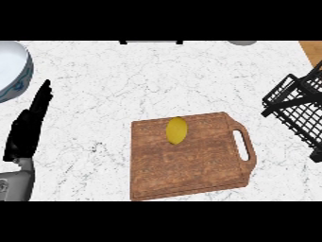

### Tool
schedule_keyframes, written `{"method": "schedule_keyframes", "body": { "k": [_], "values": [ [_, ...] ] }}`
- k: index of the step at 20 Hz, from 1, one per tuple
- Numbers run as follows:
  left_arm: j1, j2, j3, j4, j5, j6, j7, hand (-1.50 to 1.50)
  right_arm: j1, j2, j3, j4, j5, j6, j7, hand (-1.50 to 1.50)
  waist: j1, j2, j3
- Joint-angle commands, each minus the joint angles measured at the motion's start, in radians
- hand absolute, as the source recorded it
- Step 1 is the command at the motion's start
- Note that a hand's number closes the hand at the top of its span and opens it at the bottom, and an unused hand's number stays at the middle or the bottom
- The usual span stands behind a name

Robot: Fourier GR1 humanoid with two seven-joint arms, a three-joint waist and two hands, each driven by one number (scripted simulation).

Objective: Pick the cupcake from the cutting board and place it in the tiered basket

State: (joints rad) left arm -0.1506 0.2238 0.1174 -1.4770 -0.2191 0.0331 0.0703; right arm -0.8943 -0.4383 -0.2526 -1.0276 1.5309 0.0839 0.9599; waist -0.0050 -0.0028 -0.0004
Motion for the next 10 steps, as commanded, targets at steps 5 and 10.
{"method": "schedule_keyframes", "body": {
  "k": [5,10],
  "values": [
    [0.004,0.033,0.038,0.016,0.021,-0.032,-0.020,0.00,0.147,-0.015,-0.091,-0.089,-0.166,-0.023,-0.109,1.50,0.001,0.002,0.000],
    [0.001,-0.012,-0.007,-0.028,-0.007,-0.005,0.021,0.00,0.141,0.042,-0.177,-0.109,-0.269,0.001,-0.038,1.50,0.003,0.000,0.001]
  ]
}}
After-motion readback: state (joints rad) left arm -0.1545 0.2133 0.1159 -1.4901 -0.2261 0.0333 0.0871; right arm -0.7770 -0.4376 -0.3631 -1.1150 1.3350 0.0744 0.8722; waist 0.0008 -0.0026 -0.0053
